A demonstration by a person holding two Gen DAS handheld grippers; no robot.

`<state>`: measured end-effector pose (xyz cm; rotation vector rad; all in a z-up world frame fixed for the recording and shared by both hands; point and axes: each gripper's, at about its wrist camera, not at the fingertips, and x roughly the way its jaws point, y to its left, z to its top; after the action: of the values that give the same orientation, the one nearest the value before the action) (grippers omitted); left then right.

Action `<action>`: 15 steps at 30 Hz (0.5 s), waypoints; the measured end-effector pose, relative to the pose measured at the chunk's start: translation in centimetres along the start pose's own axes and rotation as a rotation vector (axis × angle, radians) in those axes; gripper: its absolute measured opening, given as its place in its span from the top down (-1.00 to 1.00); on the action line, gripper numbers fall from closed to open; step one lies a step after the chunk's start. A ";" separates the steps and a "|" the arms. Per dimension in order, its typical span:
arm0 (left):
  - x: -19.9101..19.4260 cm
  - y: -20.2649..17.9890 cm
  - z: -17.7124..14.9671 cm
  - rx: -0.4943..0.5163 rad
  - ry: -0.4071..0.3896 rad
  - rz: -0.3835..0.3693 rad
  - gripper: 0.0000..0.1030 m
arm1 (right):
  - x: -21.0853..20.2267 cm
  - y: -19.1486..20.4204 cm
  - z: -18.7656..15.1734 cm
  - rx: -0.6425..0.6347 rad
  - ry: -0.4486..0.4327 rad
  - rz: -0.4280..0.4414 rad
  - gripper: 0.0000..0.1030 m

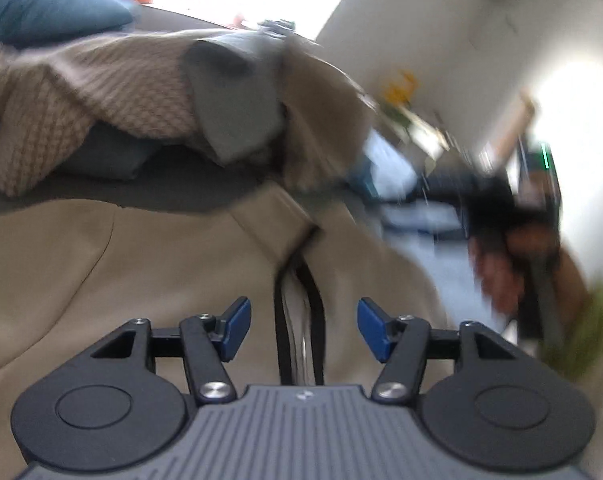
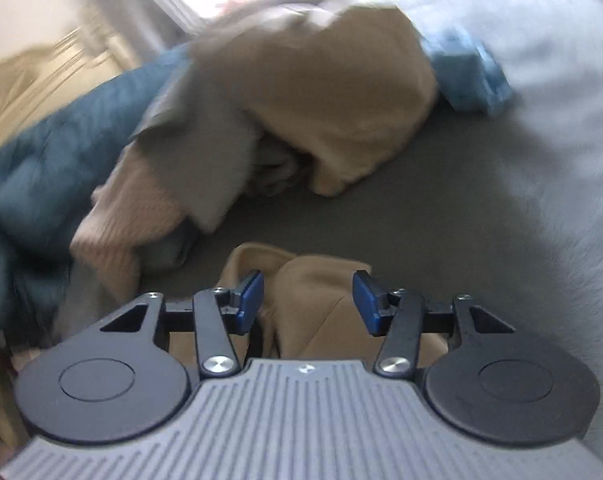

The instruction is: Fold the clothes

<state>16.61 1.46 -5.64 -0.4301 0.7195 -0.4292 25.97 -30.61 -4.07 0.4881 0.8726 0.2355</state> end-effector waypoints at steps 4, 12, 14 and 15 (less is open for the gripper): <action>4.9 1.2 2.3 -0.045 -0.042 0.026 -0.15 | 3.5 -2.4 1.5 0.169 0.069 -0.005 0.03; 9.5 -1.0 -1.5 0.262 -0.031 0.112 -0.09 | 7.8 -2.0 4.0 0.141 0.236 -0.072 0.03; 9.8 -0.3 -2.2 0.242 -0.037 0.109 -0.11 | 9.2 -1.5 4.2 0.085 0.308 -0.086 0.03; 9.9 0.3 -2.2 0.211 -0.040 0.095 -0.11 | 10.0 -1.1 4.2 0.054 0.343 -0.092 0.03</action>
<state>21.81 -3.88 -12.50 -0.2052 0.6451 -0.4013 35.51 -28.94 -9.13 0.4637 1.2359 0.2150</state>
